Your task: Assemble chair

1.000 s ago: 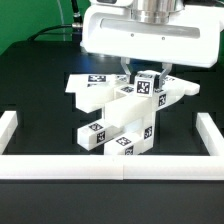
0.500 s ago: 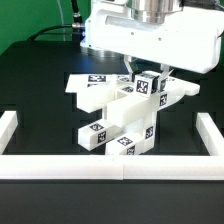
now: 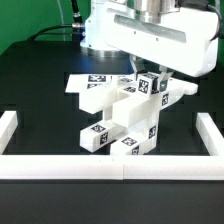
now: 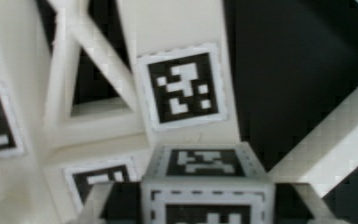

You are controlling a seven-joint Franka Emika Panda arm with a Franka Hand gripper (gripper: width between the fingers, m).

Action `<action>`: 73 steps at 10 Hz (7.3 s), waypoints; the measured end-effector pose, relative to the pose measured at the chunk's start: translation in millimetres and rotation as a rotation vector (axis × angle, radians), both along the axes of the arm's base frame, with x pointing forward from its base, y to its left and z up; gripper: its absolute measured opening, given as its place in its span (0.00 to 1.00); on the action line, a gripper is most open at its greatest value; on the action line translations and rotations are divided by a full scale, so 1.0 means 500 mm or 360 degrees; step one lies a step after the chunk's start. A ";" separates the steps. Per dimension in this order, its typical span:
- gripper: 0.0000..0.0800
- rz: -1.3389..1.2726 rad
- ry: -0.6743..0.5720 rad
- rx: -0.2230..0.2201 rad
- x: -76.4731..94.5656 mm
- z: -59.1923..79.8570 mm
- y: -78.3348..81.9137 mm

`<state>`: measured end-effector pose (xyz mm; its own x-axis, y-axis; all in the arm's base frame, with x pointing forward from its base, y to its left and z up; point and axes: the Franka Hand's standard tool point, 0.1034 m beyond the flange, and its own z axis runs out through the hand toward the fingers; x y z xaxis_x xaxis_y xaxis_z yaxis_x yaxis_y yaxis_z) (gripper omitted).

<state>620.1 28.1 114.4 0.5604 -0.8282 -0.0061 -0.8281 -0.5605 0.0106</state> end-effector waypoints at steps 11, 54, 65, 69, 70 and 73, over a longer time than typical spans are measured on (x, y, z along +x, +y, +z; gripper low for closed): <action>0.81 0.0631 0.0014 0.0014 0.001 0.003 0.006; 0.45 -0.0370 0.0010 0.0057 0.002 0.001 0.023; 0.81 0.0935 0.0007 0.0047 0.000 -0.005 0.025; 0.81 0.1389 0.0004 0.0046 0.000 -0.005 0.022; 0.81 0.1504 0.0003 0.0047 0.000 -0.006 0.021; 0.81 0.1616 0.0002 0.0047 0.000 -0.006 0.019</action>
Offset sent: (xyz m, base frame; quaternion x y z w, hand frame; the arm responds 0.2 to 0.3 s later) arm 0.0000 0.0000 0.0000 0.0000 0.0000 0.0000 1.0000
